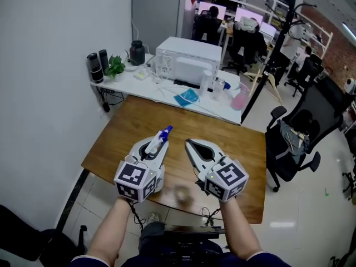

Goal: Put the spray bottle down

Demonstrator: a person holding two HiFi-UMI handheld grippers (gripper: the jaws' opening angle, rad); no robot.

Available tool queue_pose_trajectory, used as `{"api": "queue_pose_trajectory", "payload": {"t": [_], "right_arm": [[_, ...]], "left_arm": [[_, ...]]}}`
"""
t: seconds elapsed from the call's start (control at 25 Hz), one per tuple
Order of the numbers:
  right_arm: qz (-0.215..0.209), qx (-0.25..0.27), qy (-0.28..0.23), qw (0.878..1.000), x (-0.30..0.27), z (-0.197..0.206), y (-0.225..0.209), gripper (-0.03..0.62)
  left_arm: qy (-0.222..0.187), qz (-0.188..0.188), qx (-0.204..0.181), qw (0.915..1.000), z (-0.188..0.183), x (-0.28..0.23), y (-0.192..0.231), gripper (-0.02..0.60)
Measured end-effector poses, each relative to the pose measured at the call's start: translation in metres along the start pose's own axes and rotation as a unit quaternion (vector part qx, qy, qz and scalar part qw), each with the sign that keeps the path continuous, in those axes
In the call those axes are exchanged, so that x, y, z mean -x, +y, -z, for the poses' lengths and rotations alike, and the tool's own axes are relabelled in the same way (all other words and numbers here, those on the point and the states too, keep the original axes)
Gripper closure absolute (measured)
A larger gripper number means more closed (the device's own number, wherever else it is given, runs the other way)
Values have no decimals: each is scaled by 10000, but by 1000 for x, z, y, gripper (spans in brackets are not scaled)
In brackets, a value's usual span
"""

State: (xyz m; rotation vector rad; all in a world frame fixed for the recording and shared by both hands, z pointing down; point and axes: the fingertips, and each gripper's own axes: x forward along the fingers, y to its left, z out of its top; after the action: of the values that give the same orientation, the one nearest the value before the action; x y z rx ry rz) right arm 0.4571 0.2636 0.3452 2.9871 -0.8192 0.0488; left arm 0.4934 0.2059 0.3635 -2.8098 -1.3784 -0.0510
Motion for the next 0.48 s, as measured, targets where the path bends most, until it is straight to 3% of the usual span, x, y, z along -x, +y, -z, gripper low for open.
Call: {"api": "queue_pose_trajectory", "payload": {"t": [0.48], "right_arm": [[1172,-237,132,9927,-38,9,-31,592]], "left_arm": [[97,1112,15,9938,5,-53,41,497]]}}
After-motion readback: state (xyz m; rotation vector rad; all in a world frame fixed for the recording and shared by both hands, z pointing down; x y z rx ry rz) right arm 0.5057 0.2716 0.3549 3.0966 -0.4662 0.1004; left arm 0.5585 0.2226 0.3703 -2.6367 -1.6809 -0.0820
